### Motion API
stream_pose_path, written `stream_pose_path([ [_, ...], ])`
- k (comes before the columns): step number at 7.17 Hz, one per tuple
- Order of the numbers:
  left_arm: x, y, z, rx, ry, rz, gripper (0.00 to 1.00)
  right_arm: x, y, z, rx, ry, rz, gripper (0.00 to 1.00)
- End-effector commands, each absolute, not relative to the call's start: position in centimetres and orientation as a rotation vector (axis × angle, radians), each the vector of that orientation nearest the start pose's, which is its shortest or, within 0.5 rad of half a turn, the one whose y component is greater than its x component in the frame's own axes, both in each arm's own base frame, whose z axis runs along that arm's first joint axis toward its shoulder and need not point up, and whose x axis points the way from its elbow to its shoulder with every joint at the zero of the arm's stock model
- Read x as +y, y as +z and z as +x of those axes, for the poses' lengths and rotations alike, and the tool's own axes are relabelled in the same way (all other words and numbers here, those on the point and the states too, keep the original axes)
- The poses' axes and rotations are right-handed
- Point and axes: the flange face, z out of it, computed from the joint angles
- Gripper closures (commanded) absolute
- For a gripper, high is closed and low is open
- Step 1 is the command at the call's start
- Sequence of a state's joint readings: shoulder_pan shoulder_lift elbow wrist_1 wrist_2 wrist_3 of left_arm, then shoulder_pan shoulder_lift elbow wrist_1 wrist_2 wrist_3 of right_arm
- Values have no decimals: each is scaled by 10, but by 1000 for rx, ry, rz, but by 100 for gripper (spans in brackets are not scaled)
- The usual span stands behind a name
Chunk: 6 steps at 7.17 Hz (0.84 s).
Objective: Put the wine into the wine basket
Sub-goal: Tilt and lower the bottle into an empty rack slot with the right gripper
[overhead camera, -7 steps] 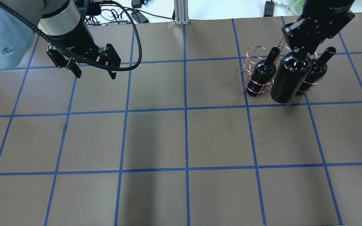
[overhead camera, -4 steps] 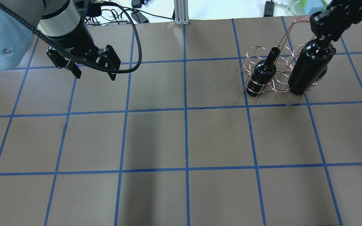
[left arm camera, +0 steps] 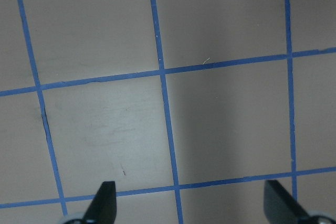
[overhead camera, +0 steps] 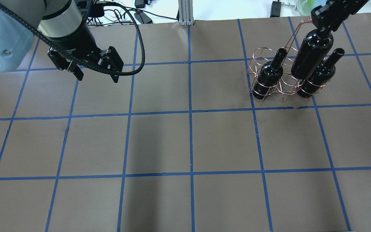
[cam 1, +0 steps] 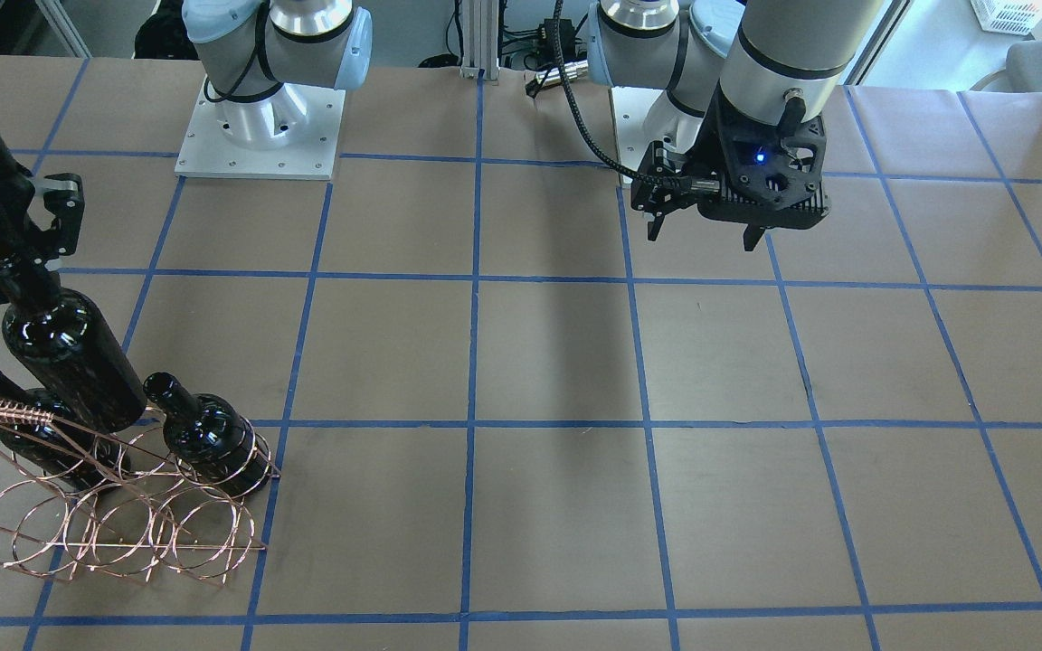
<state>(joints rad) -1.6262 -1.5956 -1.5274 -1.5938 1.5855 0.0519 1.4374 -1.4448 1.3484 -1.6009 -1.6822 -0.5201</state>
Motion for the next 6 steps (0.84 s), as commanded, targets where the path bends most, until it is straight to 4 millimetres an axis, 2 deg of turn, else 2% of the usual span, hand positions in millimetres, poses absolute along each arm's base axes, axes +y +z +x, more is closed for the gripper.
stream_pose_path([
  [1, -493, 502, -150, 3117, -19, 141, 0, -589, 515, 45, 3220, -156, -646, 100],
  [6, -491, 501, -149, 3117, -7, 139, 0, -601, 493, 42, 3206, -112, -674, 100],
])
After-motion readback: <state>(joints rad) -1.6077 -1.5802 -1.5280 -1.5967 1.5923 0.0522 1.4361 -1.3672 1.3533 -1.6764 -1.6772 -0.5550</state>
